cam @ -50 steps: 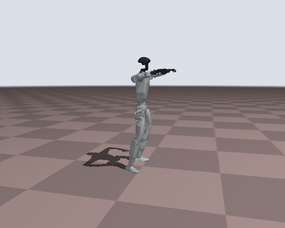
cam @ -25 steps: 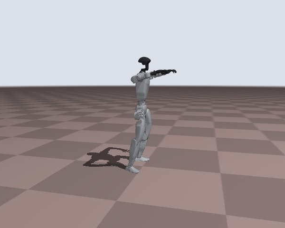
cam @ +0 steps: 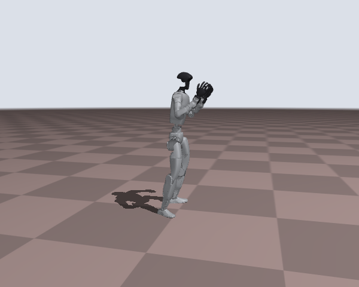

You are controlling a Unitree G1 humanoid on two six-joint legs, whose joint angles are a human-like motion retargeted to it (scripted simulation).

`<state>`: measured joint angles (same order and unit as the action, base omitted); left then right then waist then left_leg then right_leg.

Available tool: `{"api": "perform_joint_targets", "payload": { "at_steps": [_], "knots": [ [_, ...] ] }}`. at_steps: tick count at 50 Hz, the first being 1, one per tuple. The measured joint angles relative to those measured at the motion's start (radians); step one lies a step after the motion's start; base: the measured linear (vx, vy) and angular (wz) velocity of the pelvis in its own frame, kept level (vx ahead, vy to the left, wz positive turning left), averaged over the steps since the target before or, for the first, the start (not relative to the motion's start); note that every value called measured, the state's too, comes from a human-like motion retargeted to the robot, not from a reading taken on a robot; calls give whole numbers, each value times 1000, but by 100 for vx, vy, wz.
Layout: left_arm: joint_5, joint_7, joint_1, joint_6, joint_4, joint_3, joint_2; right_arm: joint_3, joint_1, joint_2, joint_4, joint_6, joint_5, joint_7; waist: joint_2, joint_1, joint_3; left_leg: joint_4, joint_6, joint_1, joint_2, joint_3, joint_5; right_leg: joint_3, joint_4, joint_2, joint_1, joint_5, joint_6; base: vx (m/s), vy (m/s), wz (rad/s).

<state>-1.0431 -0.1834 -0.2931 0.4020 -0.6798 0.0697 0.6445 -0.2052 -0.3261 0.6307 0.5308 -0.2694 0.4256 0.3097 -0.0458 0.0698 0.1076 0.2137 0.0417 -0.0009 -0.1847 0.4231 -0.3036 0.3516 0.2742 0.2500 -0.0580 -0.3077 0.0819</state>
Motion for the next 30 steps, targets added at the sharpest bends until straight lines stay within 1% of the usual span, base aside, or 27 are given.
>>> {"api": "perform_joint_targets", "payload": {
  "at_steps": [2, 4, 5, 7, 9, 11, 14, 15, 16, 17, 18, 19, 20, 21, 22, 23, 24, 25, 26, 27, 28, 30],
  "knots": [
    [-130, 35, -41, -22, -45, -51, -214, 53, -78, -175, 45, -2, 30, -13, -7, 6, 38, 1, -22, 4, 1, 16, -3, -26, 31, 3, -26, 2, -2, -9, -4, -45],
    [-219, 39, -77, -22, -53, -137, -388, 133, -134, -331, 78, -15, 53, 4, -13, 21, 77, 3, -37, 8, 4, 37, -2, -54, 48, 6, -47, 4, -4, -9, -4, -54],
    [-254, 36, -91, -15, -49, -184, -459, 180, -156, -401, 91, -24, 60, 19, -15, 32, 95, 4, -43, 9, 6, 49, 0, -69, 53, 8, -58, 6, -5, -8, -5, -65],
    [-287, 23, -81, 7, -41, -253, -518, 279, -176, -492, 99, -30, 30, 40, -9, 40, 117, 4, -42, 13, 8, 80, 8, -100, 46, 5, -75, 15, -5, -7, -4, -75],
    [-282, 17, -61, 14, -31, -287, -503, 361, -175, -537, 93, -22, 39, 26, 7, 37, 135, 6, -33, 16, 7, 117, 12, -135, 33, -1, -91, 24, 2, -5, -4, -86],
    [-202, 2, -37, 24, -27, -260, -445, 419, -156, -529, 79, -13, 65, -7, 28, 19, 147, 10, -20, 18, 6, 155, 15, -168, 10, -10, -102, 34, 13, -3, -3, -87],
    [-9, -55, -72, 49, -24, -166, -350, 494, -77, -451, 82, -4, 85, -75, 56, -38, 164, 11, -5, 28, 8, 205, 17, -206, -41, -18, -103, 52, 32, -1, -1, -80],
    [50, -82, -118, 58, -18, -139, -323, 513, -42, -411, 88, 0, 69, -95, 64, -63, 169, 13, -2, 31, 10, 219, 18, -215, -60, -19, -100, 59, 38, -2, 1, -53],
    [159, -127, -232, 46, 33, -116, -281, 520, -2, -352, 102, 5, 35, -117, 74, -91, 173, 20, -3, 28, 12, 222, 18, -215, -78, -16, -93, 64, 43, -3, 1, -30],
    [302, -184, -359, 8, 107, -100, -225, 522, 45, -293, 122, 7, 37, -141, 83, -124, 174, 28, 0, 25, 13, 223, 19, -212, -95, -13, -85, 69, 48, 0, 0, 0],
    [512, -262, -509, -82, 226, -98, -141, 516, 105, -237, 155, 6, 113, -171, 93, -166, 170, 35, 10, 21, 13, 216, 22, -201, -109, -10, -74, 74, 50, -3, 3, 37],
    [672, -333, -686, -161, 390, -152, -70, 503, 157, -186, 181, 0, 139, -178, 98, -206, 165, 40, 12, 11, 15, 201, 25, -183, -116, -5, -66, 75, 52, -4, 4, 71],
    [805, -401, -876, -235, 577, -234, -6, 487, 204, -138, 202, -7, 141, -175, 102, -246, 159, 43, 12, -1, 18, 182, 27, -160, -121, 2, -59, 74, 52, -2, 4, 100],
    [883, -433, -1070, -314, 853, -372, 17, 459, 252, -101, 227, -19, 124, -150, 111, -277, 150, 46, 12, -15, 19, 158, 29, -134, -113, 9, -57, 67, 54, -1, 4, 111],
    [952, -436, -1255, -390, 1141, -523, 28, 431, 294, -72, 251, -29, 104, -124, 120, -306, 142, 48, 14, -28, 20, 135, 32, -111, -104, 14, -55, 60, 57, 1, 4, 108],
    [1004, -380, -1418, -458, 1452, -700, 17, 402, 326, -58, 272, -35, 76, -97, 127, -331, 134, 47, 19, -38, 21, 116, 36, -91, -96, 18, -55, 54, 62, 3, 3, 84],
    [1049, -307, -1510, -479, 1665, -862, 2, 366, 345, -56, 288, -38, 33, -76, 138, -344, 128, 41, 25, -44, 21, 106, 42, -80, -93, 18, -57, 52, 64, 4, 3, 56],
    [1090, -226, -1566, -477, 1828, -1018, -16, 327, 356, -60, 303, -38, -17, -58, 152, -349, 123, 31, 32, -47, 21, 100, 49, -73, -92, 16, -59, 51, 66, 7, 2, 7],
    [1127, -215, -1535, -463, 1759, -995, 22, 274, 354, -80, 326, -34, -84, -55, 161, -342, 117, 21, 43, -37, 19, 110, 53, -83, -94, 10, -62, 54, 61, 9, 1, -35],
    [1157, -237, -1477, -453, 1642, -935, 68, 229, 344, -102, 350, -28, -154, -46, 172, -330, 110, 11, 56, -25, 17, 124, 56, -98, -95, 4, -64, 57, 55, 12, -1, -83],
    [1177, -324, -1363, -451, 1429, -799, 133, 199, 319, -131, 376, -19, -229, -26, 184, -310, 105, 3, 72, -6, 13, 147, 60, -122, -94, -5, -67, 57, 48, 12, -2, -103],
    [1240, -356, -1080, -433, 936, -513, 252, 199, 185, -185, 390, 29, -381, -40, 191, -274, 121, 4, 107, 33, 2, 191, 60, -170, -99, -21, -59, 57, 37, 11, -3, -118]
  ]
}}
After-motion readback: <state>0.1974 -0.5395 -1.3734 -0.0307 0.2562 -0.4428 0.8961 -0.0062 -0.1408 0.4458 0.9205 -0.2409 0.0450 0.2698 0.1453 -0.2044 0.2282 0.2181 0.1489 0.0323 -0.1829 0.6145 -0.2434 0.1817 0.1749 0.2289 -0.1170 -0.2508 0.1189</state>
